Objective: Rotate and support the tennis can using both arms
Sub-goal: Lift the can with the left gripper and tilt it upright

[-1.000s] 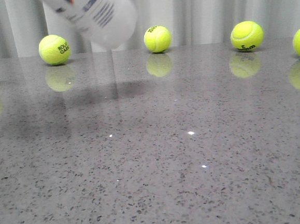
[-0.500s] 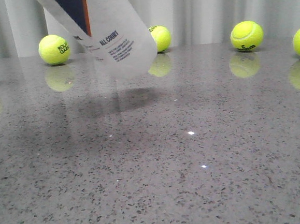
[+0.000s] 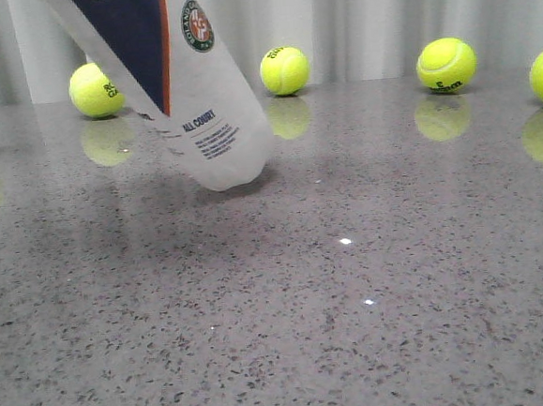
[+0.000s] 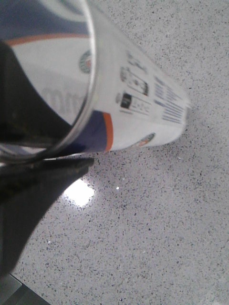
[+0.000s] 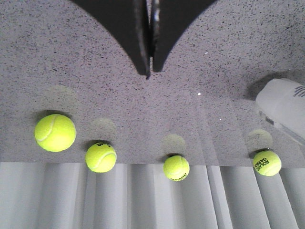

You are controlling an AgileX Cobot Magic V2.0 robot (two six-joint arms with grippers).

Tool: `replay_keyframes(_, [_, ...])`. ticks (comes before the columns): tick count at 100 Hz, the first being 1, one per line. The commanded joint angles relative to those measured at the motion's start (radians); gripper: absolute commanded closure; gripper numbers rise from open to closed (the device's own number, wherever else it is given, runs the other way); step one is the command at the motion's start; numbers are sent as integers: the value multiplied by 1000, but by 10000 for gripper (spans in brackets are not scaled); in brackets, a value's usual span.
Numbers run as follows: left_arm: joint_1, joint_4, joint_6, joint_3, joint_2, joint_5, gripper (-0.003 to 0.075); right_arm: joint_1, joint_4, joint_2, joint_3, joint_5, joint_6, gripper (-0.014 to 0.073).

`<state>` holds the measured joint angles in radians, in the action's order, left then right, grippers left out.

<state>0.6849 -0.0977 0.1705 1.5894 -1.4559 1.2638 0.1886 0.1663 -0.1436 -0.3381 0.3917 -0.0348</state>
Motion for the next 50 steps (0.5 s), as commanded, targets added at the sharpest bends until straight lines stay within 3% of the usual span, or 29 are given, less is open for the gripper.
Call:
replay_keyframes(1, [-10, -10, 1, 44, 31, 4, 526, -6, -6, -9, -27, -80, -1, 652])
replay_keyframes(9, [-17, -10, 1, 52, 31, -49, 425, -6, -6, -9, -27, -80, -1, 652])
replay_keyframes(16, [-17, -13, 1, 52, 26, -123, 381, -6, -6, -9, -27, -80, -1, 652])
replay_keyframes(29, [-17, -43, 1, 57, 2, -213, 377, -6, -6, -9, -27, -80, -1, 652])
replay_keyframes(50, [-17, -24, 3, 158, -79, -228, 377, -6, -6, -9, -27, -80, -1, 652])
